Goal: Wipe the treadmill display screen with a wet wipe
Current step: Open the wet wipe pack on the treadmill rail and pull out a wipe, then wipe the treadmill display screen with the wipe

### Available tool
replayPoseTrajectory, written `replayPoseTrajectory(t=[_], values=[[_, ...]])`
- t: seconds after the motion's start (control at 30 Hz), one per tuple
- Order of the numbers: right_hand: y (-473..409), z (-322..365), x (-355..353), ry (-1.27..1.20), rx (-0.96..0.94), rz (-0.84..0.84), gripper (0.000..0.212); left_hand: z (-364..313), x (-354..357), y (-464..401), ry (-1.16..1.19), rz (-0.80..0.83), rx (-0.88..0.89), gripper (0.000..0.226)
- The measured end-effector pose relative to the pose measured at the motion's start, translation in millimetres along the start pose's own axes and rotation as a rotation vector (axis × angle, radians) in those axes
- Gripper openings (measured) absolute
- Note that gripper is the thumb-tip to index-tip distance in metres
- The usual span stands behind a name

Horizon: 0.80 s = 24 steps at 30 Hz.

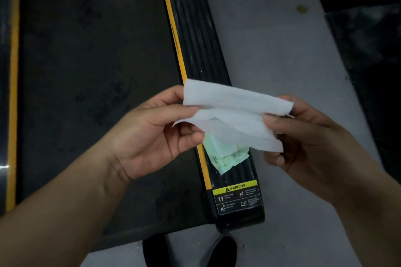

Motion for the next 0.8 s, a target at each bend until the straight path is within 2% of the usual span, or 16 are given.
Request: replayPoseTrajectory(t=[0.13,0.17,0.27,0.33,0.37,0.43,0.5,0.53,0.6,0.7,0.8], values=[[20,55,24,0.023,-0.113,0.052,0.009,-47,28,23,-0.064,0.066,0.074,0.013],[25,69,31,0.043,-0.140,0.042,0.012,-60,37,30,-0.082,0.073,0.092,0.010],[41,112,58,0.281,-0.223,-0.036,0.012,-97,69,51,-0.232,0.062,0.178,0.021],[51,141,80,0.461,-0.286,-0.087,0.022,-120,93,64,-0.387,0.038,0.265,0.017],[57,154,91,0.475,-0.316,-0.084,0.024,-131,104,71,-0.430,0.023,0.301,0.018],[67,180,115,0.311,-0.383,-0.064,0.029,-154,123,88,-0.485,-0.001,0.358,0.023],[73,200,139,-0.056,-0.378,-0.063,0.039,-178,142,110,-0.513,0.008,0.406,0.028],[74,206,155,-0.236,-0.324,-0.048,0.046,-191,151,122,-0.518,0.014,0.430,0.029],[76,214,188,-0.423,-0.171,-0.001,0.041,-214,165,148,-0.517,0.003,0.478,0.030],[81,226,236,-0.358,-0.057,0.024,0.035,-245,173,189,-0.549,-0.050,0.532,0.033],[86,249,282,-0.237,-0.124,0.030,0.031,-274,168,230,-0.640,-0.150,0.534,0.036]])
Point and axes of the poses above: each hand's wrist, its own y-axis away from the middle knuckle, its own x-axis out of the palm, z = x × y, the point moved 2 cm from there along -y, towards the middle knuckle, and after that the axes turned 10 degrees about z, right-handed, at the moved point
